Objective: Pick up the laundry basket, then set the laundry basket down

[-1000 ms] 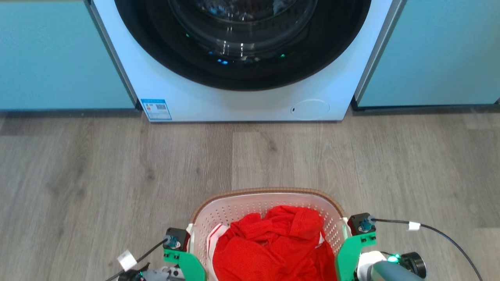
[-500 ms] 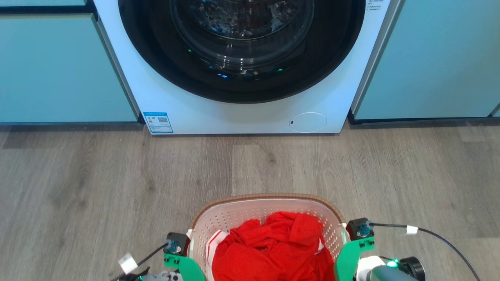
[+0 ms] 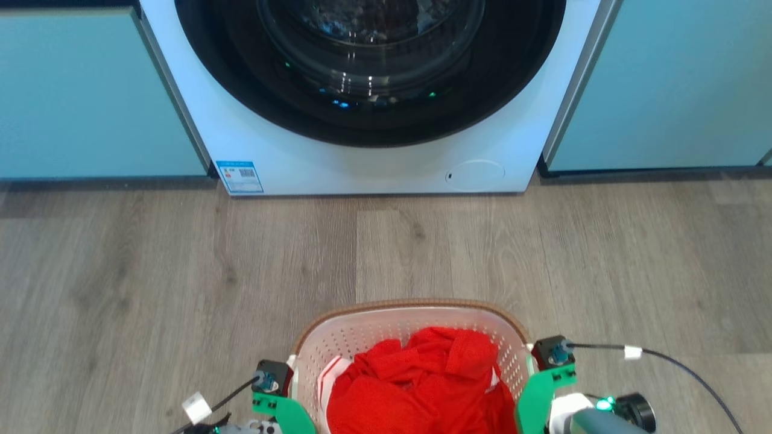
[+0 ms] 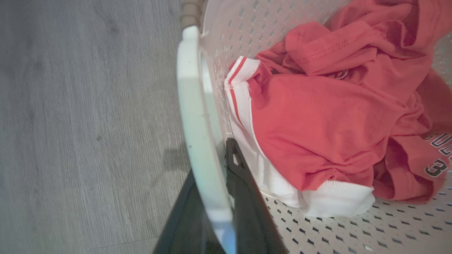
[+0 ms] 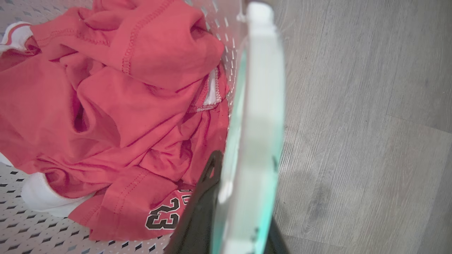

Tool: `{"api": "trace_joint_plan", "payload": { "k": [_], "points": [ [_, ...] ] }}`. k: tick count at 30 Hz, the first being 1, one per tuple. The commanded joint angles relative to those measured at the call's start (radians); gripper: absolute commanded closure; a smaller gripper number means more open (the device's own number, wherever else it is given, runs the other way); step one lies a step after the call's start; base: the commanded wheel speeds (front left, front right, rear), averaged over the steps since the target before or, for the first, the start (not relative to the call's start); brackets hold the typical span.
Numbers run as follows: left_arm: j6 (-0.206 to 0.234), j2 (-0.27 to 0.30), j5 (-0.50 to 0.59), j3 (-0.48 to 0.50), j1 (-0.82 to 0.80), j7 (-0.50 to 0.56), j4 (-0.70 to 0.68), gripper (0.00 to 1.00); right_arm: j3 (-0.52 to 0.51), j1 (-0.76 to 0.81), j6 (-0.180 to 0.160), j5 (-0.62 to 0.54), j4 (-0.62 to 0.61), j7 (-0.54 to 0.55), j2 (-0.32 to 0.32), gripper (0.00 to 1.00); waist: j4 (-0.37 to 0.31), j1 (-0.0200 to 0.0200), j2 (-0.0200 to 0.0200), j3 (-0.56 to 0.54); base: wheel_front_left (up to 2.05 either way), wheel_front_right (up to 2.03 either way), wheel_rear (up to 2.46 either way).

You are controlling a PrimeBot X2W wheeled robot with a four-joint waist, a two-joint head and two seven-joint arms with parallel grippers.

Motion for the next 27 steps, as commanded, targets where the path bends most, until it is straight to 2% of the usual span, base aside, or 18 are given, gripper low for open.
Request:
{"api": "trace_joint_plan", "payload": {
  "k": [1,12,27],
  "points": [
    [0.020,0.031,-0.005,0.011,-0.061,-0.018,0.003,1.00,0.032,-0.049,0.003,-0.027,-0.006,-0.019,-0.005,1.00,-0.002,0.0001,0.0001,0.021,0.00,0.00,0.00],
    [0.033,0.031,-0.015,0.017,-0.201,-0.050,0.008,1.00,0.008,-0.188,0.003,-0.051,0.018,-0.048,-0.005,1.00,-0.009,0.0001,0.0001,0.176,0.00,0.00,0.00],
    [0.056,0.031,-0.014,0.046,-0.526,-0.122,0.011,1.00,-0.087,-0.548,0.003,-0.148,0.079,-0.134,-0.005,1.00,0.002,0.0001,0.0001,0.573,0.00,0.00,0.00]
  ]
}}
